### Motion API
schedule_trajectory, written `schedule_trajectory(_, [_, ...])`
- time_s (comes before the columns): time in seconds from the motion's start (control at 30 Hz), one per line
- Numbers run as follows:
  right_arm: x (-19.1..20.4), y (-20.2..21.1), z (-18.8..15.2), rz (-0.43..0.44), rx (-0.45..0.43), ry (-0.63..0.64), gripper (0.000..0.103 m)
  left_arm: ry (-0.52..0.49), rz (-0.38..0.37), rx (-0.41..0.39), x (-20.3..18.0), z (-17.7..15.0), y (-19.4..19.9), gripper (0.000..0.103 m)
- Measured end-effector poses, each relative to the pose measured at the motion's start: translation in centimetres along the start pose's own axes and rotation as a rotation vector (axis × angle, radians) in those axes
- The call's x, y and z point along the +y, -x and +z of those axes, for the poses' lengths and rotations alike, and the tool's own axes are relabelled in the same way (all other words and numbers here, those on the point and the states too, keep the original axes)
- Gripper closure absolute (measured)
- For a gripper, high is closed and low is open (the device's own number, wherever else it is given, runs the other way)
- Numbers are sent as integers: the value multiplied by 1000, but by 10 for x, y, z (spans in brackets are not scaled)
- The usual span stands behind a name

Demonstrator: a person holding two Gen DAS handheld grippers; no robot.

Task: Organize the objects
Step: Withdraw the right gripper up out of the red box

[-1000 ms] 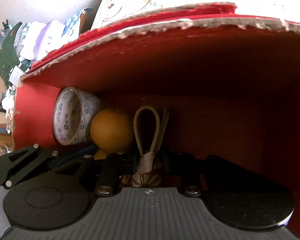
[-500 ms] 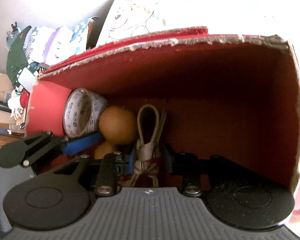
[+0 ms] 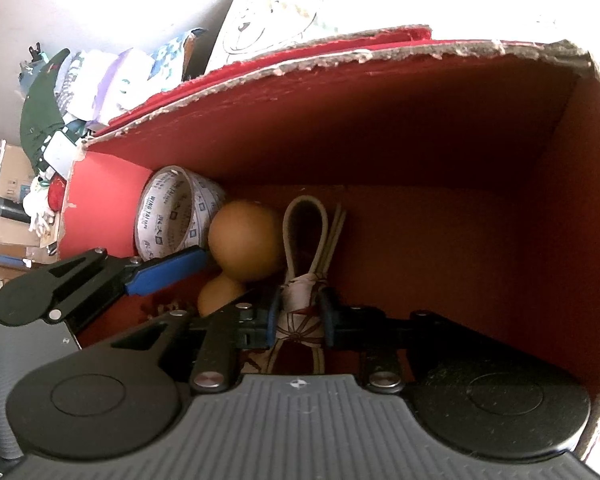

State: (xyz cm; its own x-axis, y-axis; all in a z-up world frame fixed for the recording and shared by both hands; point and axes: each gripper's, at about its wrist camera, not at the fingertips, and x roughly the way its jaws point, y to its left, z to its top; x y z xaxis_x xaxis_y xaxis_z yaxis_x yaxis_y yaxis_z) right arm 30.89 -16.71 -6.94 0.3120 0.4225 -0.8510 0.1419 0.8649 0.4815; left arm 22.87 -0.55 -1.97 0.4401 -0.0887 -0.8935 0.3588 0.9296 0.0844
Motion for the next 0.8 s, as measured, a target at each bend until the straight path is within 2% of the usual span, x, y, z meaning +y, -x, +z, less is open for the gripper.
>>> schedule_trajectory(0.2, [2, 5, -5, -5, -15, 31, 78, 2, 17, -2, 1, 2, -2, 52])
schedule_trajectory(0.7, [-1, 21, -14, 0, -152, 11, 77, 17, 75, -10, 1, 4, 2, 49])
schedule_trajectory(0.8, [2, 22, -17, -20, -166, 23, 77, 17, 90, -9, 0, 5, 3, 49])
